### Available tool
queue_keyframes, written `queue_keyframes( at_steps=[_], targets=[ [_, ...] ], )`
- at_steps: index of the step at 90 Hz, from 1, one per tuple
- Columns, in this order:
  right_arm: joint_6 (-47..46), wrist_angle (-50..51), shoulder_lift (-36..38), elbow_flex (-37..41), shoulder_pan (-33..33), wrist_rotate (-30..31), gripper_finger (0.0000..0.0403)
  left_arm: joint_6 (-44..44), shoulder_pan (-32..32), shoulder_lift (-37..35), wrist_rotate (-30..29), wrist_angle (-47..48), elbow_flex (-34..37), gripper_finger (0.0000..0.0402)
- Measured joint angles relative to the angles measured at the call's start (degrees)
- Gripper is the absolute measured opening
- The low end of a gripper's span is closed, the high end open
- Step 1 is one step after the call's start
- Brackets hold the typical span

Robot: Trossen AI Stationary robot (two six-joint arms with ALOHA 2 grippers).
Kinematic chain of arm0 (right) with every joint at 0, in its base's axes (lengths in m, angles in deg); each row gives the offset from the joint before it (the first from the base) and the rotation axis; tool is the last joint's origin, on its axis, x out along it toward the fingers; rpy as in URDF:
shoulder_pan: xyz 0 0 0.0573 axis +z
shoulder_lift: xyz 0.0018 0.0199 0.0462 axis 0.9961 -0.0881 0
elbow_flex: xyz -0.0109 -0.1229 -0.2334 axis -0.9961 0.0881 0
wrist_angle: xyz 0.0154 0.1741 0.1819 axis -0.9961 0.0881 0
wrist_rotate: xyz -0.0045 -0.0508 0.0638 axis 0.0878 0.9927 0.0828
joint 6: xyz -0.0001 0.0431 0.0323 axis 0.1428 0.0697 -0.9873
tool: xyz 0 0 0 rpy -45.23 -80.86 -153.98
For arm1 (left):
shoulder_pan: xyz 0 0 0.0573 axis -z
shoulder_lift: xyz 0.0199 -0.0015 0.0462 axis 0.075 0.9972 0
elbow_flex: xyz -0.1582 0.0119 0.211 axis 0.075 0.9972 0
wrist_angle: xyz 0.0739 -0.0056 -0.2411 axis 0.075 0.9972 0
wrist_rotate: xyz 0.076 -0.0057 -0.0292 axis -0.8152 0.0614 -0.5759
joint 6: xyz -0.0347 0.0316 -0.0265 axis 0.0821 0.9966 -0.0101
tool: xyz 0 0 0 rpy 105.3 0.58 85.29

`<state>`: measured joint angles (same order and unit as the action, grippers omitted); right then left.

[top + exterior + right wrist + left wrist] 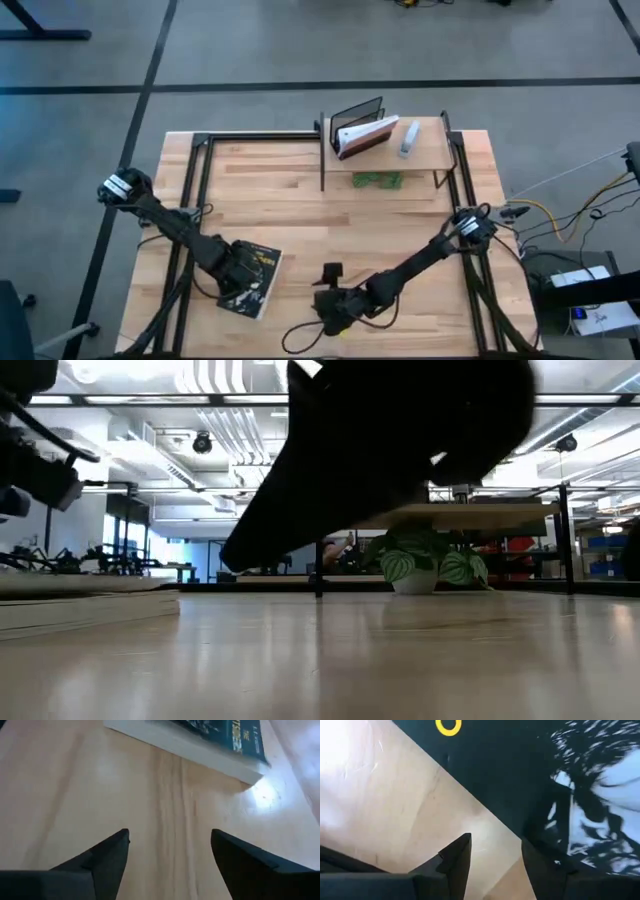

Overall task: Stock shelves
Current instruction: Put the black book into the black desk organizer on the shelf

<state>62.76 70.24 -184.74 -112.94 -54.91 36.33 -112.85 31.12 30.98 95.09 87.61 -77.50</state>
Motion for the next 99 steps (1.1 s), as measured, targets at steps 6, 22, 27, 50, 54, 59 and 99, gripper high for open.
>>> queue_keyframes(
  at_steps=[6,22,27,50,54,59,99],
  targets=[
    [0.0,0.1,0.0,0.0,-0.3,0.0,0.0257,0.2,0.0,-0.1,-0.8,-0.5,1.0,0.0153],
    [0.6,0.1,0.0,0.0,-0.5,0.1,0.0245,2.2,0.0,-0.1,-5.6,-10.3,3.0,0.0138],
    [0.6,-0.1,0.0,0.0,-0.5,0.9,0.0242,4.1,0.0,-0.1,-8.1,-15.3,3.1,0.0134],
    [8.1,-0.6,-0.7,-0.1,-0.5,3.2,0.0253,12.9,-0.8,0.3,-18.6,-30.4,3.3,0.0115],
    [9.8,-0.6,-1.1,-0.1,-0.5,3.2,0.0260,13.3,-1.3,0.3,-19.4,-30.8,3.4,0.0114],
    [10.7,-0.5,-1.4,-0.1,-0.5,2.8,0.0268,13.3,-2.3,0.3,-20.0,-30.9,3.4,0.0113],
    [18.4,-0.9,-1.4,-0.5,0.3,5.5,0.0295,10.7,-6.1,0.1,-20.6,-33.9,7.8,0.0112]
  ],
)
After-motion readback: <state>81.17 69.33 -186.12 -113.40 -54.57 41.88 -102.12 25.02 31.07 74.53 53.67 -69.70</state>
